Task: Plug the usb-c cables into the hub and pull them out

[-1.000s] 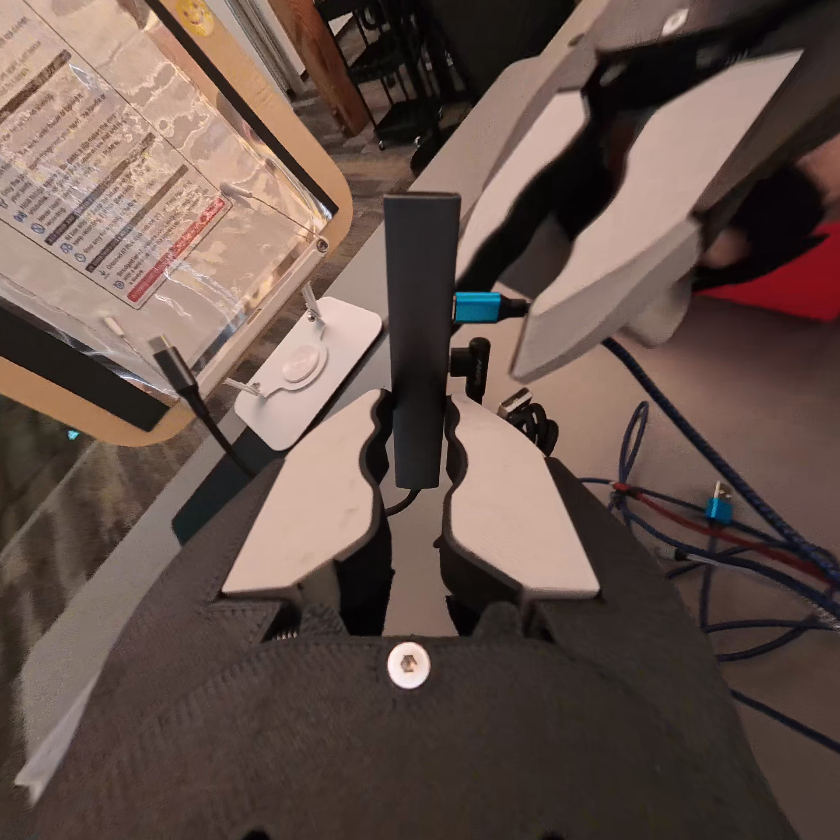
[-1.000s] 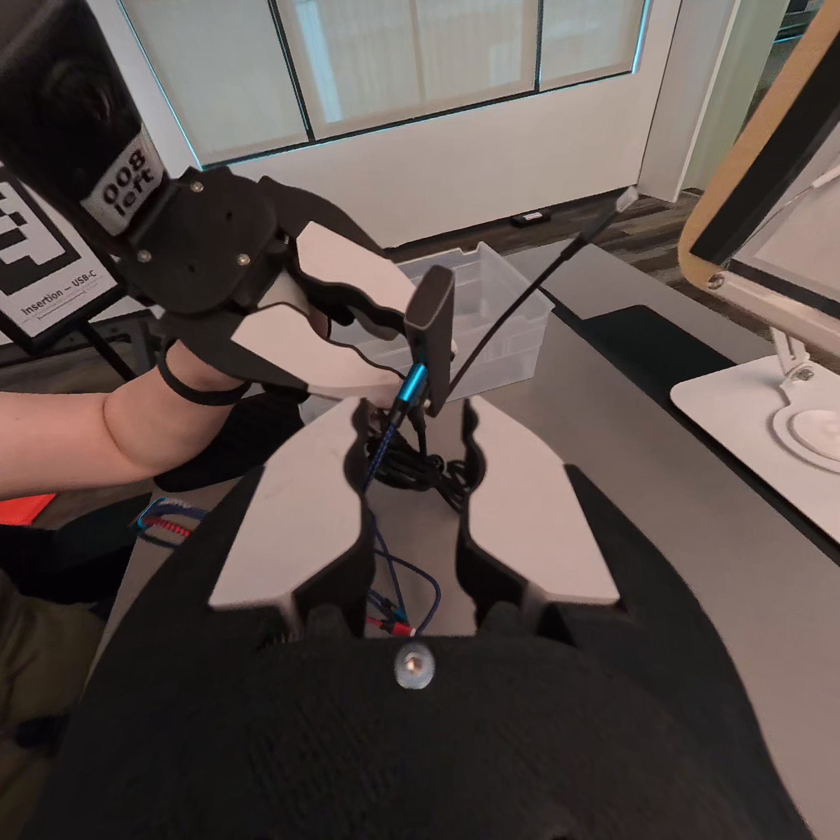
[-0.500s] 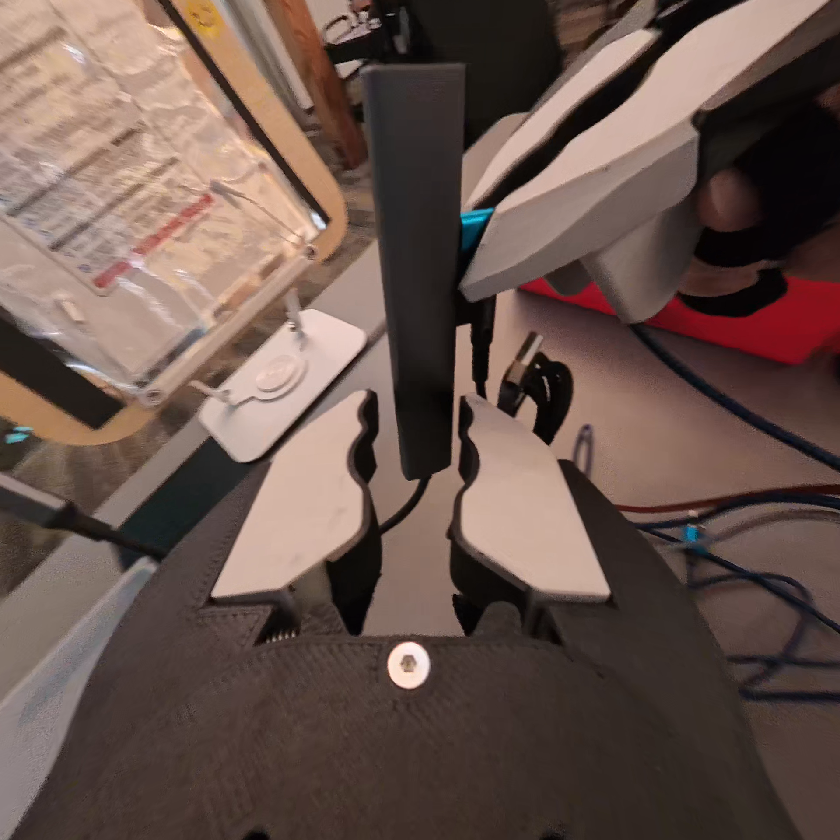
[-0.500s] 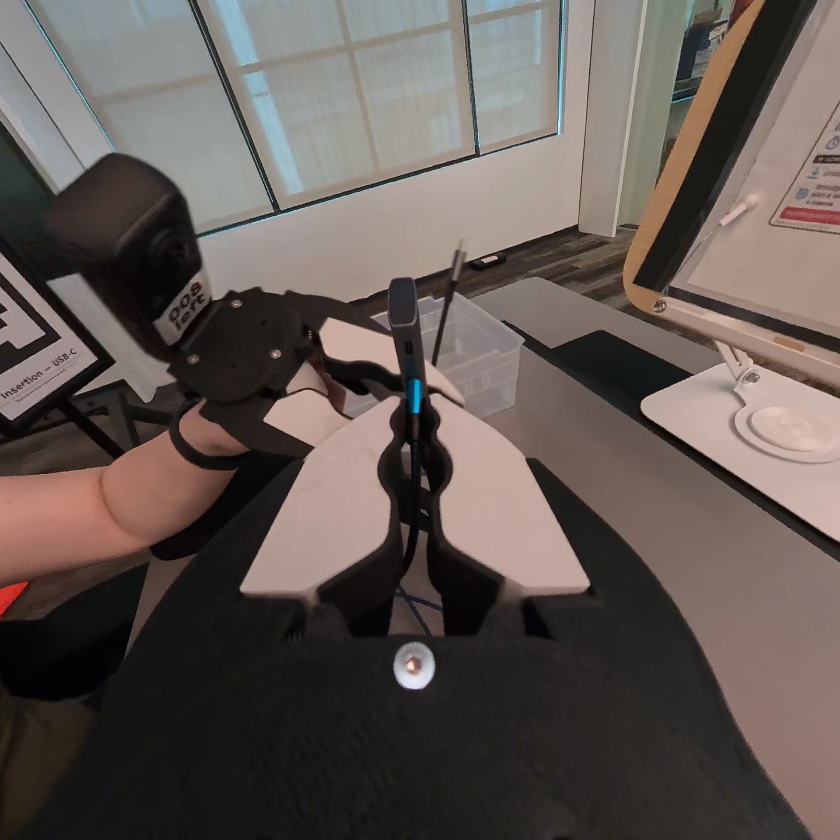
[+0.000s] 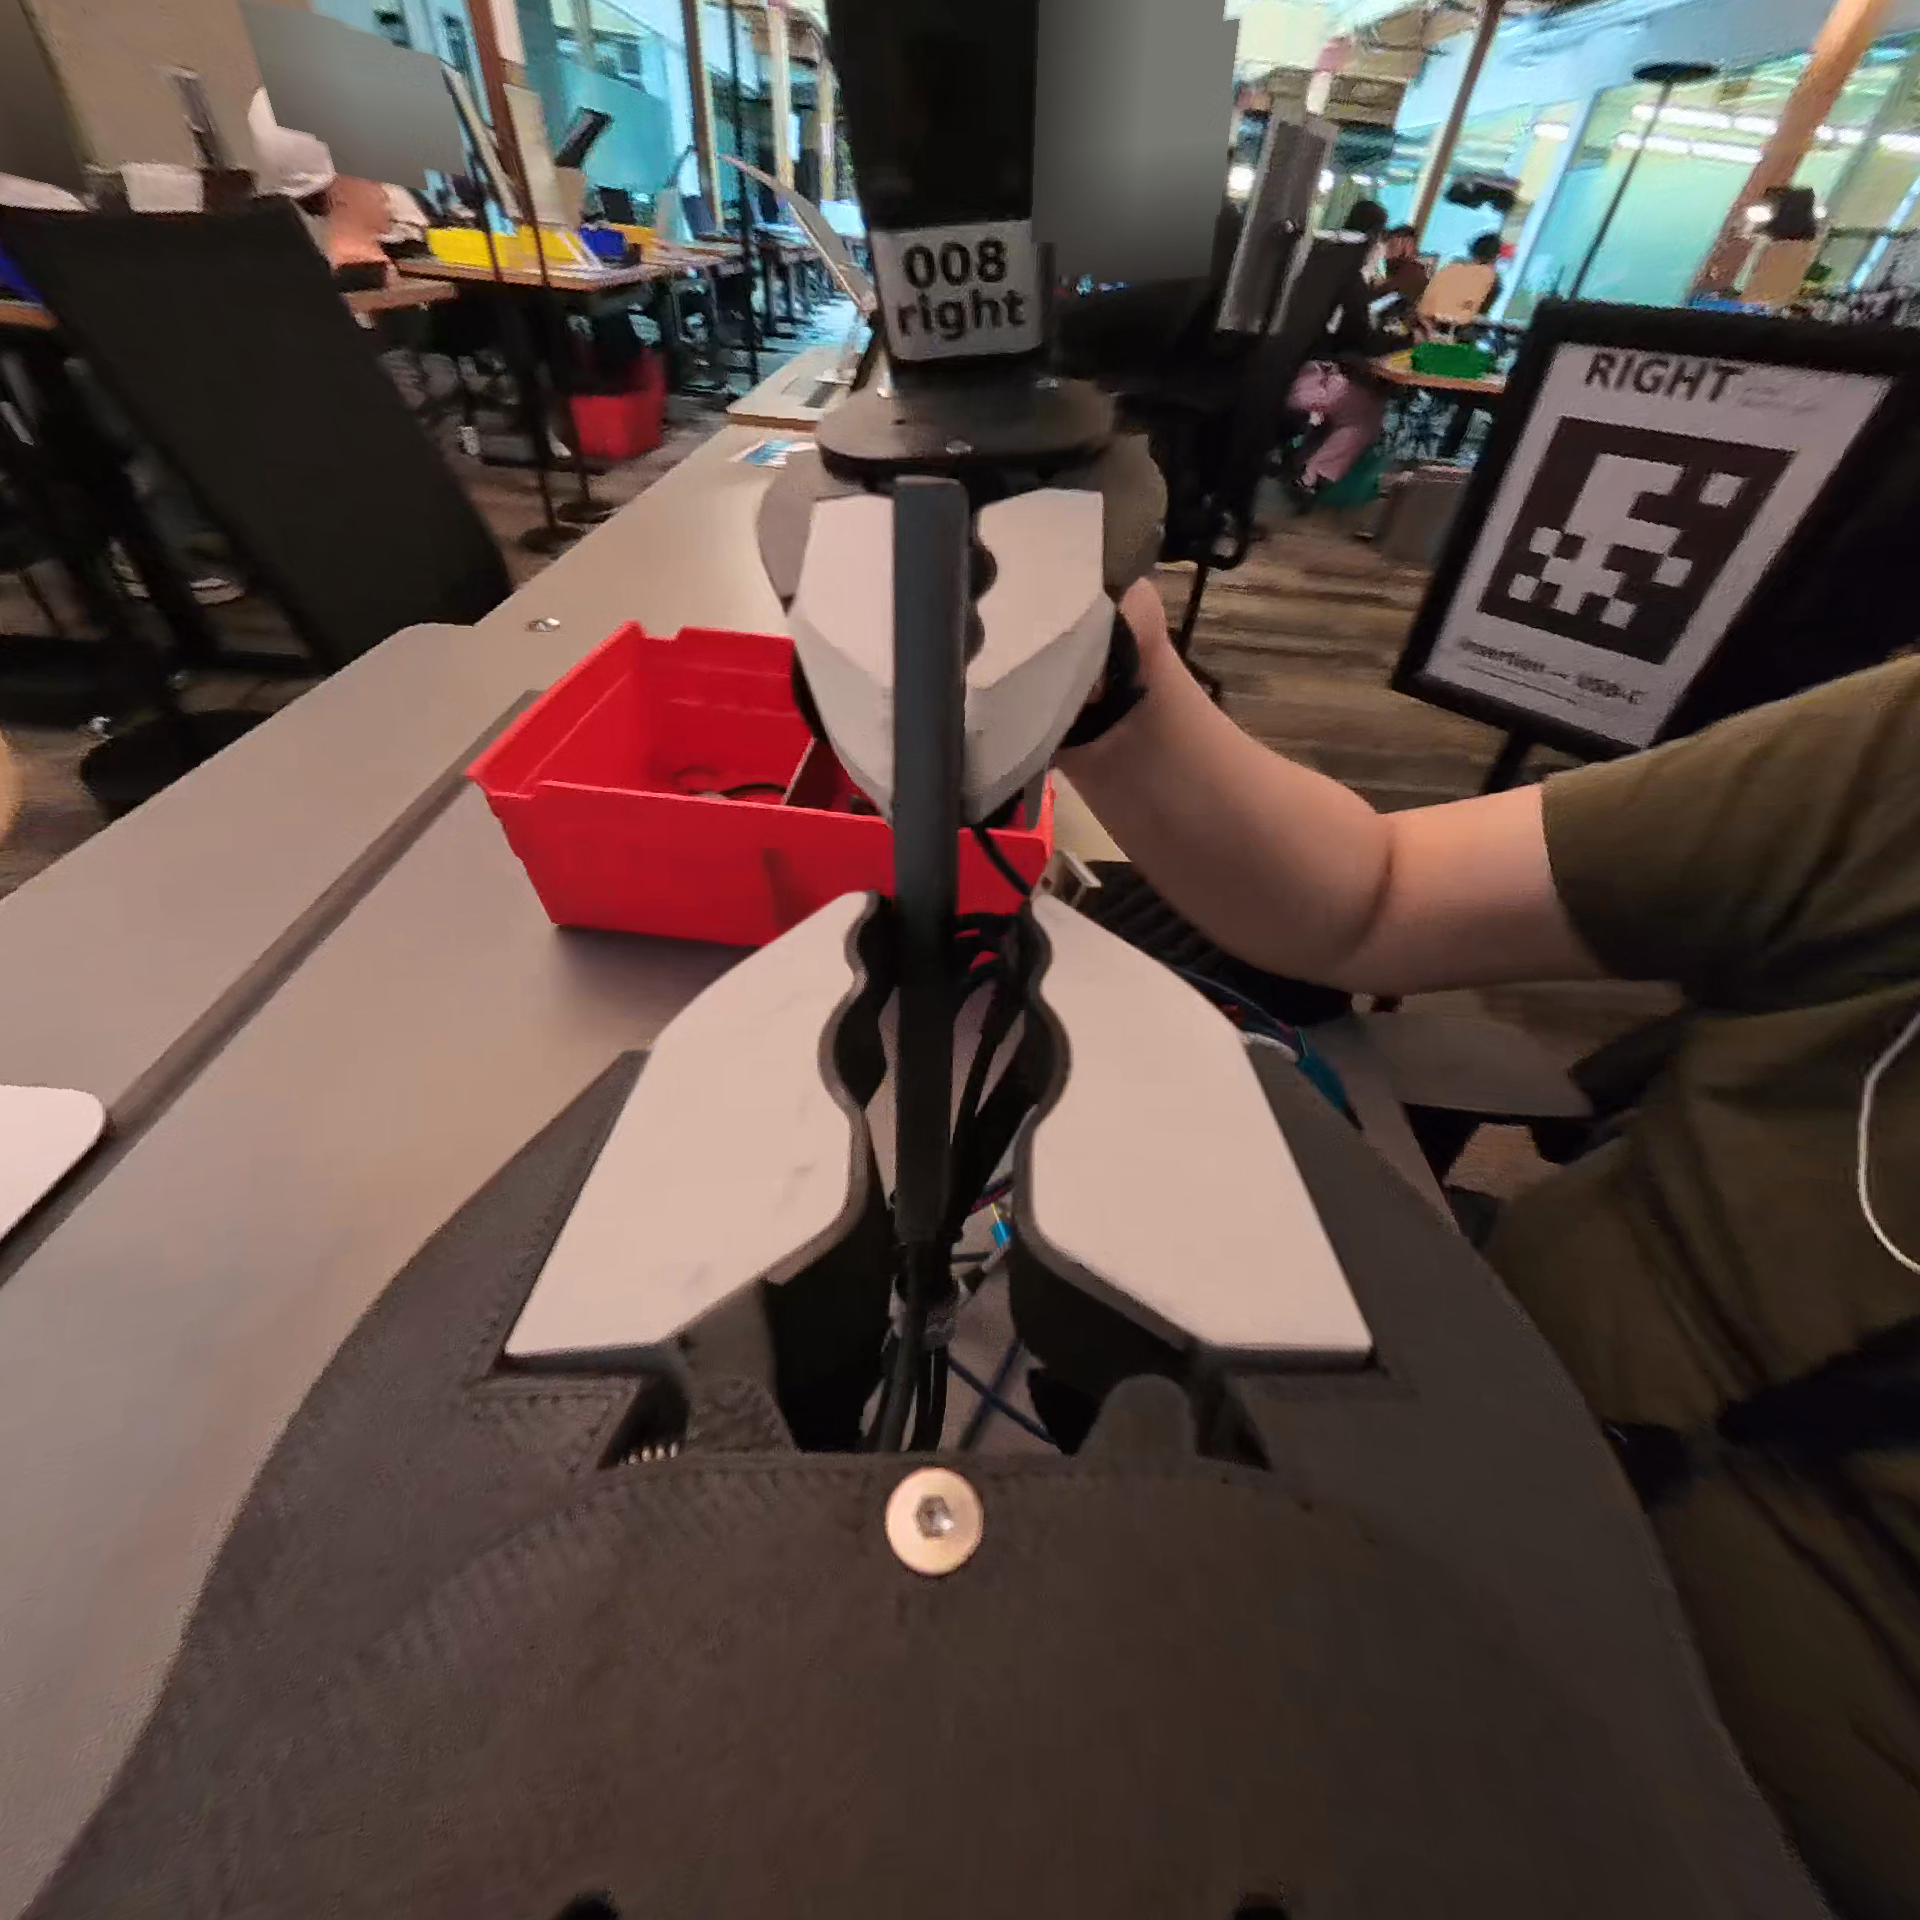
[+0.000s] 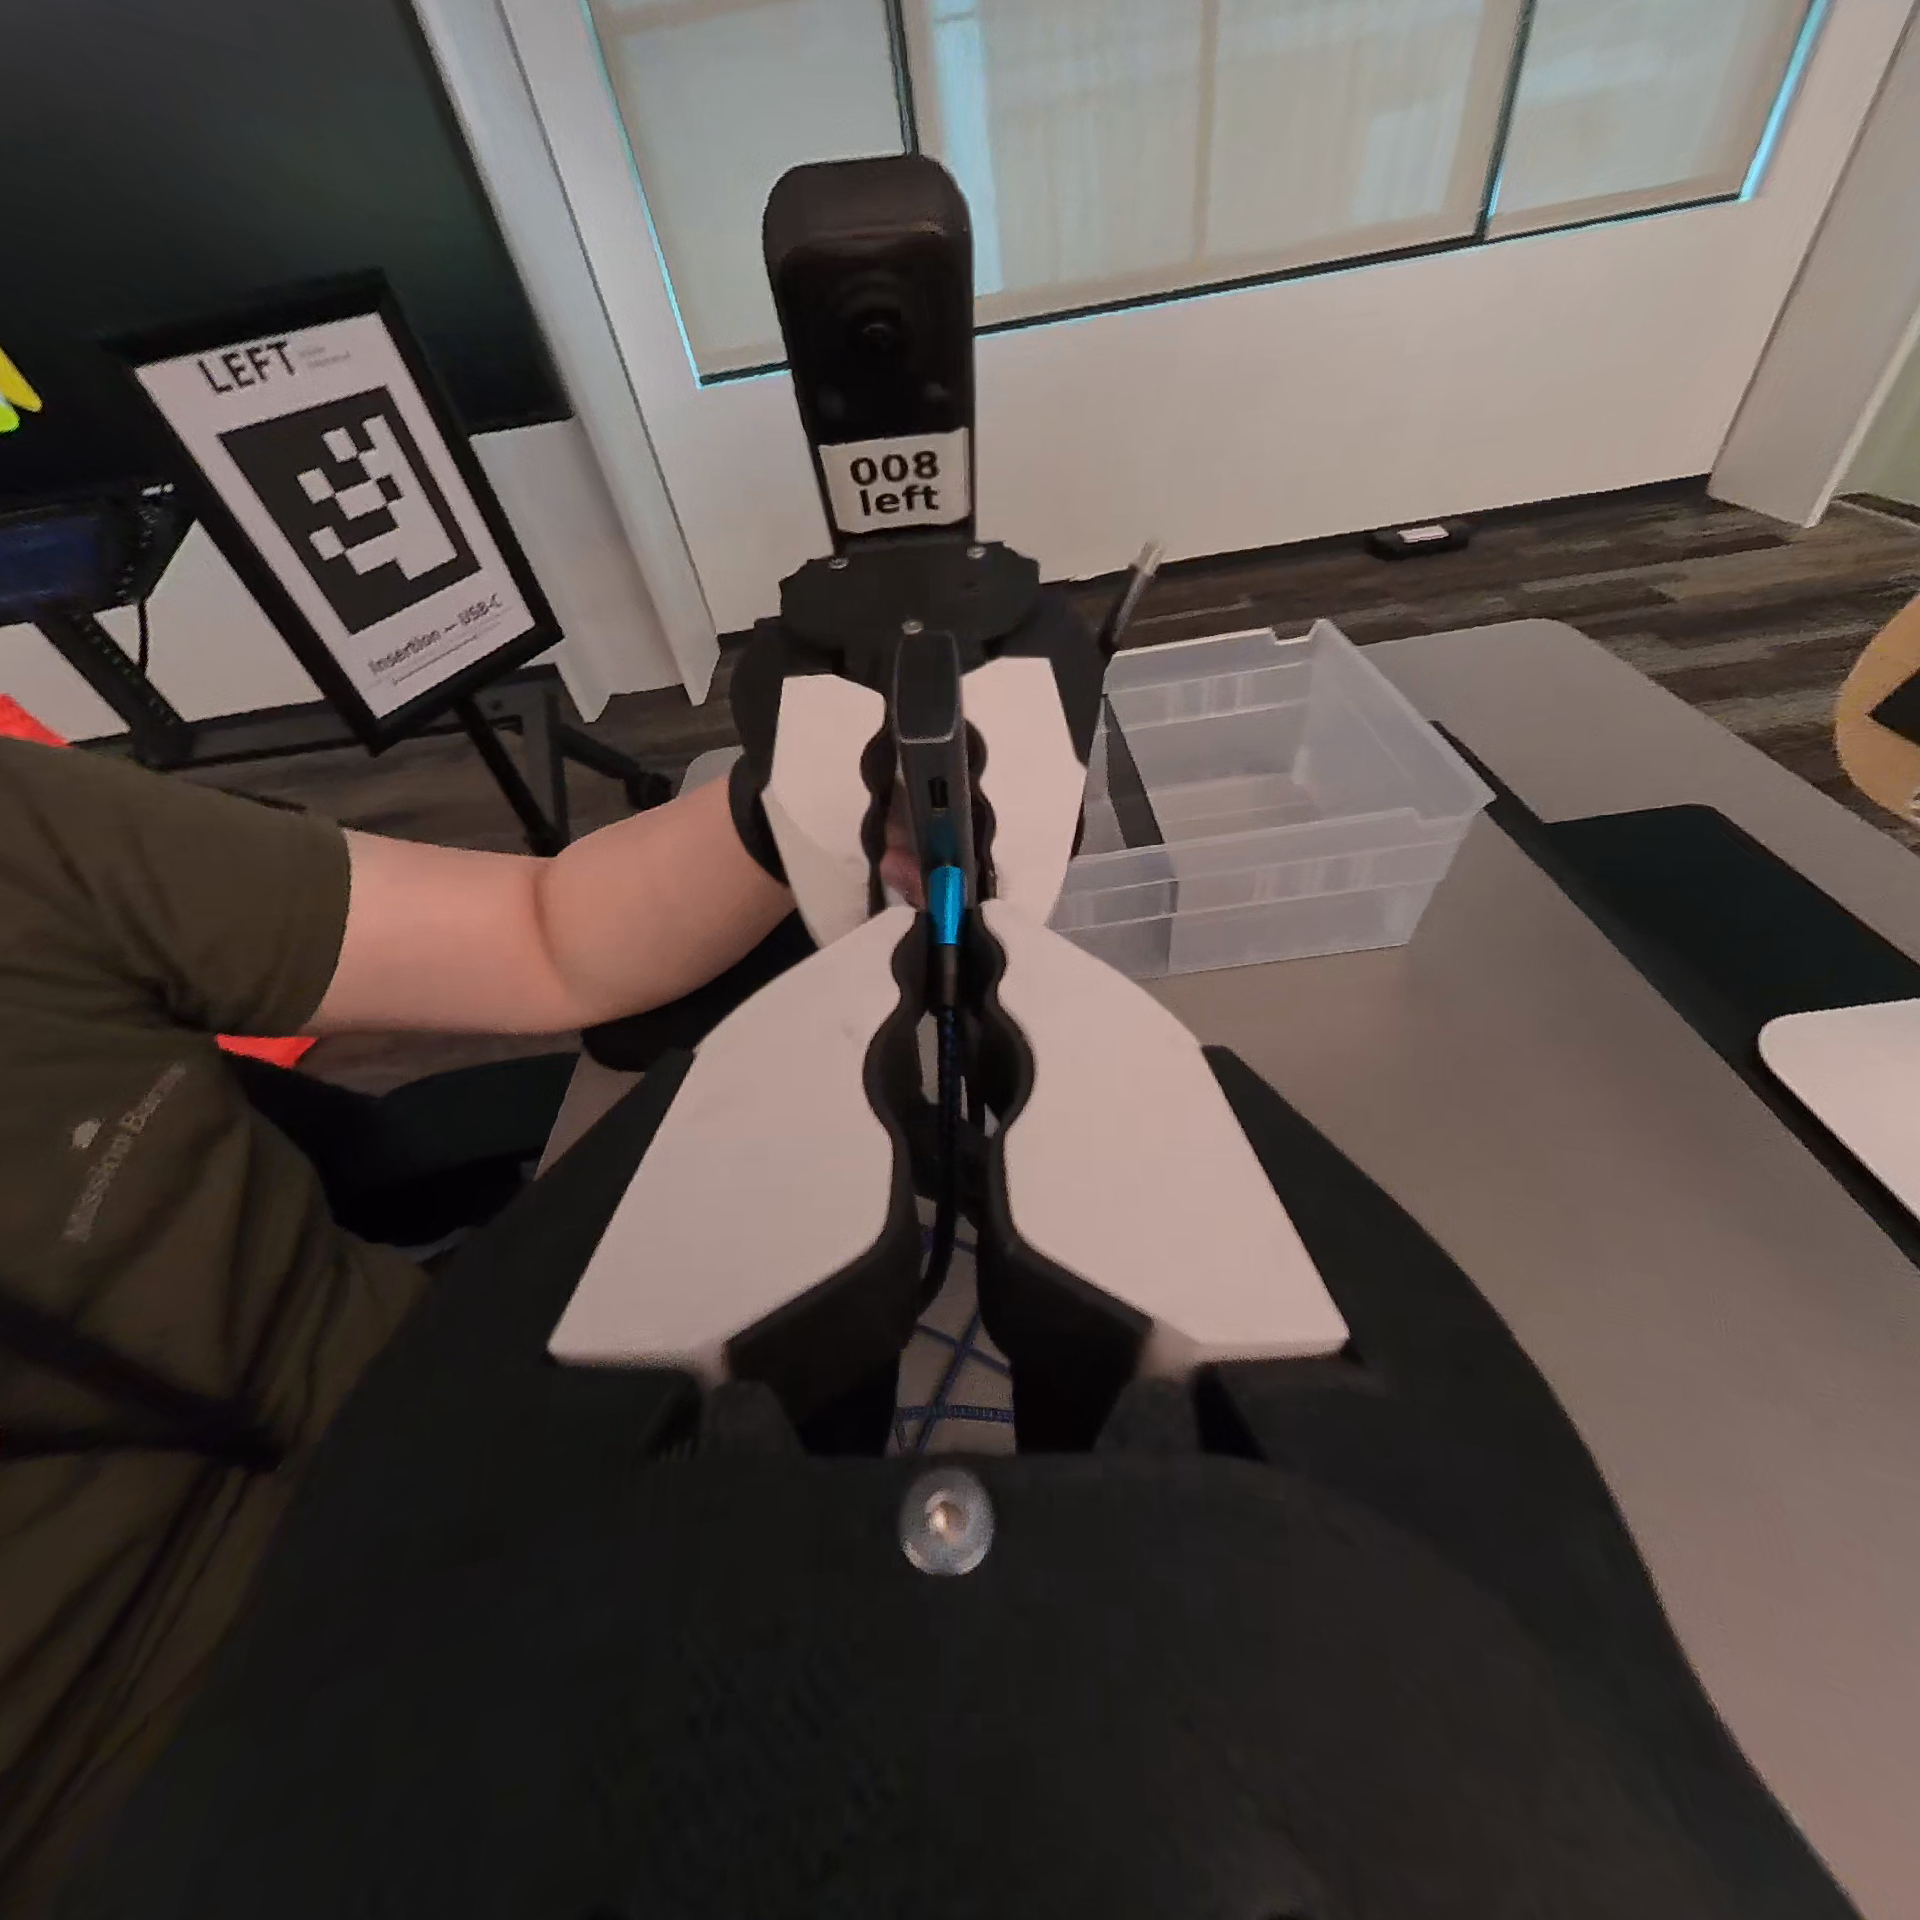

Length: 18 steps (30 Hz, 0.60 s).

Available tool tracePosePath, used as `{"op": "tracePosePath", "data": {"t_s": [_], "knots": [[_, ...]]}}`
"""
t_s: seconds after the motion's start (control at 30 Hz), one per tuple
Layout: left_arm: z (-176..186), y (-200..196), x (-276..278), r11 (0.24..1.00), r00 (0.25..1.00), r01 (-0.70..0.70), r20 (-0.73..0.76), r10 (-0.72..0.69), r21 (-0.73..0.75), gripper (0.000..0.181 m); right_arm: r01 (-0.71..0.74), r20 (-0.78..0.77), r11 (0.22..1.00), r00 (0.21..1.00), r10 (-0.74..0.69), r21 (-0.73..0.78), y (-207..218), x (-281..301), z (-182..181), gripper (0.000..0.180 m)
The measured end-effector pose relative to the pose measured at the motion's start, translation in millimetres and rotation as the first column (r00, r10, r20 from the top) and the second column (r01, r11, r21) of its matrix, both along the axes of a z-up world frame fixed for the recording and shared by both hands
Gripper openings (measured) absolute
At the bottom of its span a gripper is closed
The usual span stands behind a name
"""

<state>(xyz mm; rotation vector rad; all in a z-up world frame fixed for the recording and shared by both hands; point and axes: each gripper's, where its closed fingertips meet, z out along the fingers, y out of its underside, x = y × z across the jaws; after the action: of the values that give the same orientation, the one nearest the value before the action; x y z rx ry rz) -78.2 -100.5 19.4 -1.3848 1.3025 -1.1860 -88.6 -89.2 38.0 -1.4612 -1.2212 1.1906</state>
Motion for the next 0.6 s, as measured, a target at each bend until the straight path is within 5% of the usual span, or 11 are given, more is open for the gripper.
{"op": "tracePosePath", "data": {"t_s": [0.23, 0.33, 0.6], "knots": [[-2.9, -5.1, 1.2, 1.000, 1.000, 0.026, -0.017, -0.026, 0.003, 0.010, -0.058, 0.019, 0.998, 0.998, 0.058, 0.000, -9.4, 0.3, -1.6, 0.005], [4.9, -3.8, 2.4, 1.000, 1.000, -0.004, 0.017, 0.004, -0.004, 0.030, -0.058, 0.066, 0.998, 0.996, 0.056, 0.022, -9.4, 1.6, -7.9, 0.005], [13.5, -9.5, 2.3, 1.000, 0.999, -0.003, 0.036, 0.003, 0.003, 0.027, -0.066, 0.124, 0.996, 0.991, 0.058, 0.060, -13.8, -1.3, -13.9, 0.005]]}}
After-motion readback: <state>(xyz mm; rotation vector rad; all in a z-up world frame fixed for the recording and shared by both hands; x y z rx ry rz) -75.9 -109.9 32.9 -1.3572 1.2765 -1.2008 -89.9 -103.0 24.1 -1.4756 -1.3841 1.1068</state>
